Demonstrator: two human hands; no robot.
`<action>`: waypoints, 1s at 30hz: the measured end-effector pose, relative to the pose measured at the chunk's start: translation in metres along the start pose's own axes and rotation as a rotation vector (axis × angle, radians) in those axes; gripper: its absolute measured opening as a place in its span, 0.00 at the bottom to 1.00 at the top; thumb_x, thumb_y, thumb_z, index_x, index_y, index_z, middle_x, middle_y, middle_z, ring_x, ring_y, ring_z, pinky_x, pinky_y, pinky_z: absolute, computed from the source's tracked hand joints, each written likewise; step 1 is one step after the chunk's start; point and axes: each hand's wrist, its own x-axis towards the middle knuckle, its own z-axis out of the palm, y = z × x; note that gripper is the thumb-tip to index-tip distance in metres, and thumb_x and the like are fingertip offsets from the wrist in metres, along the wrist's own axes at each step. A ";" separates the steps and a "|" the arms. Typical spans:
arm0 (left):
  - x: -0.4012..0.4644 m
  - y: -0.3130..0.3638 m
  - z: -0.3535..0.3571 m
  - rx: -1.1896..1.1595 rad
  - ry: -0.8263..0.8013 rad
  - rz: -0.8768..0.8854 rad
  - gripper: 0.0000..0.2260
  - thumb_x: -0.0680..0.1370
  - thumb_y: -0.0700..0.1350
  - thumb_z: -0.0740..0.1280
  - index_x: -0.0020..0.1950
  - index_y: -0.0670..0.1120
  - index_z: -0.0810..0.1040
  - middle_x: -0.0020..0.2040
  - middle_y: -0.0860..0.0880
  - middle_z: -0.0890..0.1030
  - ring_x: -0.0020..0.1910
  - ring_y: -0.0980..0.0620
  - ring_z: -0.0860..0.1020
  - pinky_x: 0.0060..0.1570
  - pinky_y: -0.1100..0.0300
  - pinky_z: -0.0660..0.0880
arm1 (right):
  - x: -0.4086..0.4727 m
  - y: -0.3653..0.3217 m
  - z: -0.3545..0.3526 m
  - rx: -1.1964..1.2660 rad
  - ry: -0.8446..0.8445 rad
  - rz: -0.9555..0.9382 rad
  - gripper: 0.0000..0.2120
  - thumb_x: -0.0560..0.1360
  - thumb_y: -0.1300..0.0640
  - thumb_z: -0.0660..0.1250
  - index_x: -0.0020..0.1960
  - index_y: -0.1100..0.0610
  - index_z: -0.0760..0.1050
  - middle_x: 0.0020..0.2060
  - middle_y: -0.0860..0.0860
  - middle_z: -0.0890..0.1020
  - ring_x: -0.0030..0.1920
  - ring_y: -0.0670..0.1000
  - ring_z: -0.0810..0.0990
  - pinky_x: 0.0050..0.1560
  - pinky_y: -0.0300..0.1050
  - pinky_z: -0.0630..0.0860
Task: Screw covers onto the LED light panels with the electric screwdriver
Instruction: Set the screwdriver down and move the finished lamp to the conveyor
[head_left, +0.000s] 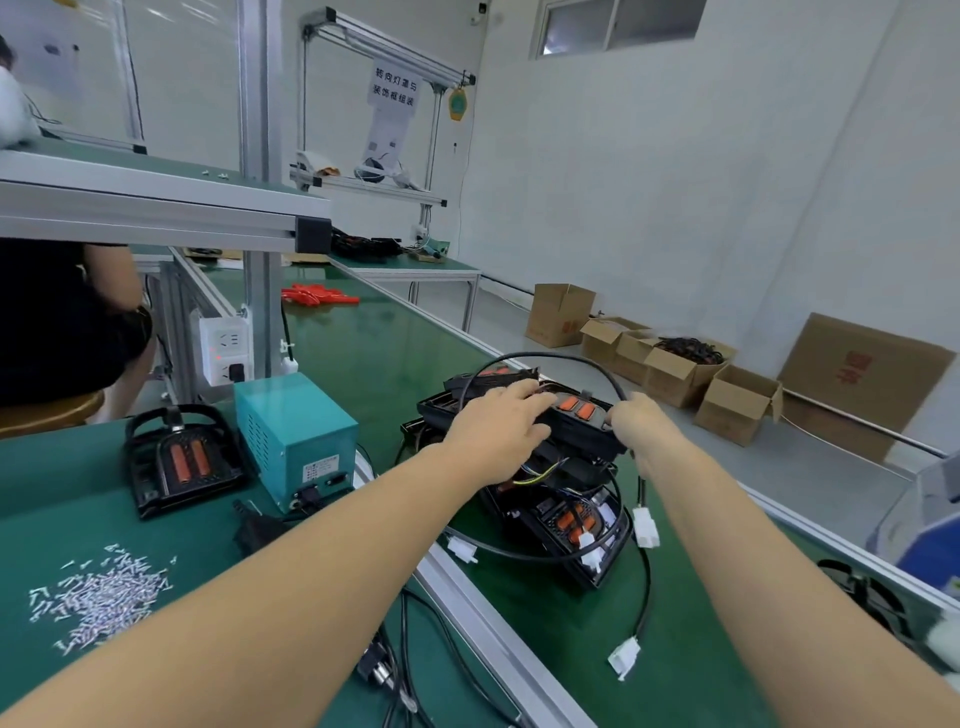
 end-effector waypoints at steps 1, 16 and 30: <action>0.002 0.001 0.001 0.012 0.009 -0.021 0.20 0.83 0.49 0.55 0.75 0.52 0.61 0.77 0.51 0.58 0.72 0.45 0.63 0.66 0.49 0.66 | 0.002 0.001 0.000 -0.055 0.011 -0.035 0.27 0.81 0.65 0.55 0.79 0.60 0.52 0.72 0.60 0.66 0.63 0.61 0.72 0.55 0.50 0.72; -0.005 -0.005 0.001 -0.020 0.033 -0.127 0.21 0.83 0.46 0.53 0.76 0.48 0.58 0.76 0.49 0.62 0.70 0.45 0.67 0.65 0.50 0.67 | -0.006 -0.013 -0.010 -0.704 -0.092 -0.382 0.23 0.84 0.49 0.50 0.76 0.55 0.60 0.74 0.55 0.67 0.72 0.59 0.66 0.74 0.59 0.58; -0.044 -0.027 -0.017 0.033 -0.039 -0.282 0.31 0.77 0.35 0.55 0.78 0.46 0.46 0.78 0.50 0.51 0.76 0.49 0.52 0.73 0.44 0.46 | -0.012 -0.032 0.002 -0.902 -0.139 -0.356 0.30 0.81 0.34 0.44 0.79 0.46 0.53 0.77 0.52 0.62 0.76 0.60 0.59 0.72 0.69 0.39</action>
